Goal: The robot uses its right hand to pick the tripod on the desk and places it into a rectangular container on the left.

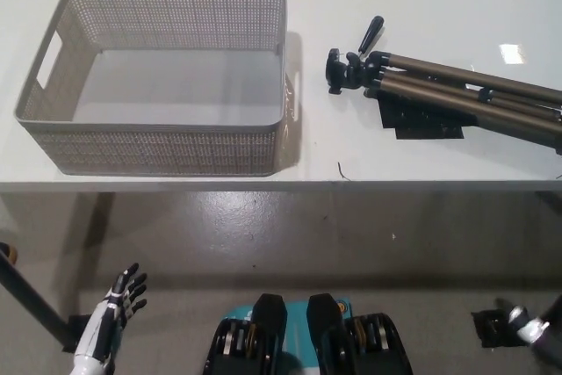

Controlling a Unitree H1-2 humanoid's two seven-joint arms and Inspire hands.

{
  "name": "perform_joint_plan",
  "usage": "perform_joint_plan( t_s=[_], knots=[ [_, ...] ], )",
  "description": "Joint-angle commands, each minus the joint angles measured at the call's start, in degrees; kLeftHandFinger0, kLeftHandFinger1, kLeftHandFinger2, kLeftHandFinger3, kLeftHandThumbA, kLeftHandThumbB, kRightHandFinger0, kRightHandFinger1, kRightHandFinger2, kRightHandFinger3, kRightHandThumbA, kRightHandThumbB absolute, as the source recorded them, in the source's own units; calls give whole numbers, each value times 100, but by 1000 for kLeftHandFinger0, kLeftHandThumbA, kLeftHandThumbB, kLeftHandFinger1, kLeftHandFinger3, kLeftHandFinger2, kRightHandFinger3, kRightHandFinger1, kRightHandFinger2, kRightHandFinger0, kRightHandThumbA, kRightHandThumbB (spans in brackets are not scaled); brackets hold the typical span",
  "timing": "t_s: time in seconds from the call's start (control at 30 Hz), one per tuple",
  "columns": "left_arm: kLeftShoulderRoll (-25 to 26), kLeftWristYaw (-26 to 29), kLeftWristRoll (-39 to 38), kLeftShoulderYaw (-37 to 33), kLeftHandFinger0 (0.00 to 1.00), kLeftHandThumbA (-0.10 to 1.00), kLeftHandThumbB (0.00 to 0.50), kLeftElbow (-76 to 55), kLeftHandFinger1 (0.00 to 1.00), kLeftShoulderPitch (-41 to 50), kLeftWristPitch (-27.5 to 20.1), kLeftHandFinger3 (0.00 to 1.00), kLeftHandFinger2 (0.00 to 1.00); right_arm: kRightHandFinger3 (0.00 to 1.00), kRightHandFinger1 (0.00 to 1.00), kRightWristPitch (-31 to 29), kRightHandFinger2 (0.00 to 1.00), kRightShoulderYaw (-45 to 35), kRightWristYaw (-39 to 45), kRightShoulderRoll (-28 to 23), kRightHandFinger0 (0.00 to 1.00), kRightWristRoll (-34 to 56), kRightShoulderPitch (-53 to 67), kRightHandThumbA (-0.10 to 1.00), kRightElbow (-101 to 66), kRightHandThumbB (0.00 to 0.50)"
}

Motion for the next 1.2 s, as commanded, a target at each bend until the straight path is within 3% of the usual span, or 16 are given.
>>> perform_joint_plan(
  t_s=[0.0, 0.17, 0.3, 0.47, 0.5, 0.53, 0.73, 0.87, 0.97, 1.1, 1.17],
  knots=[
    [-27, -437, -207, -148, 1000, 1000, 500, -570, 1000, 284, -656, 1000, 1000, 1000, 1000, 985, 1000, -496, 63, -930, 1000, -795, -1664, 949, -1648, 417],
    [-134, -512, -78, -391, 1000, 1000, 500, -756, 1000, 494, -493, 1000, 1000, 1000, 1000, 2108, 1000, -321, 507, -1713, 1000, -1622, -3208, 994, -1389, 409],
    [-192, -519, 14, -515, 1000, 1000, 500, -793, 1000, 544, -672, 1000, 1000, 1000, 1000, 2834, 1000, 221, 973, -2141, 1000, -2022, -4427, 994, -607, 403],
    [-273, -438, 46, -576, 1000, 1000, 500, -794, 1000, 538, -753, 1000, 1000, 1000, 1000, 2734, 1000, 917, 1086, -2394, 1000, -2287, -5619, 911, 1212, 388],
    [-280, -424, 60, -577, 1000, 1000, 500, -802, 1000, 548, -773, 1000, 1000, 1000, 1000, 2675, 1000, 998, 1061, -2406, 1000, -2298, -5722, 832, 1426, 360],
    [-295, -380, 104, -572, 1000, 1000, 500, -779, 1000, 554, -888, 1000, 1000, 1000, 1000, 2660, 1000, 1240, 1111, -2437, 1000, -2455, -6048, 932, 1988, 403],
    [-286, -330, 114, -506, 1000, 1000, 500, -732, 1000, 551, -934, 1000, 1000, 1000, 1000, 2705, 1000, 2094, 997, -2275, 1000, -2836, -7135, 968, 4047, 451],
    [-245, -339, 61, -476, 1000, 1000, 500, -684, 1000, 522, -907, 1000, 1000, 1000, 1000, 2400, 1000, 2803, 957, -2087, 1000, -3078, -7673, 1000, 5590, 500],
    [-233, -347, 35, -458, 1000, 1000, 500, -641, 1000, 501, -908, 1000, 1000, 1000, 1000, 2597, 1000, 3204, 1236, -1916, 1000, -3157, -7867, 1000, 6077, 500],
    [-251, -314, 54, -453, 1000, 1000, 500, -607, 1000, 559, -925, 1000, 1000, 1000, 1000, 2834, 1000, 3546, 1661, -1624, 1000, -2929, -8008, 919, 6612, 500],
    [-259, -308, 14, -428, 1000, 1000, 500, -592, 1000, 551, -922, 1000, 1000, 1000, 1000, 2844, 1000, 3720, 2148, -1517, 1000, -2781, -8068, 945, 6865, 492]
  ],
)
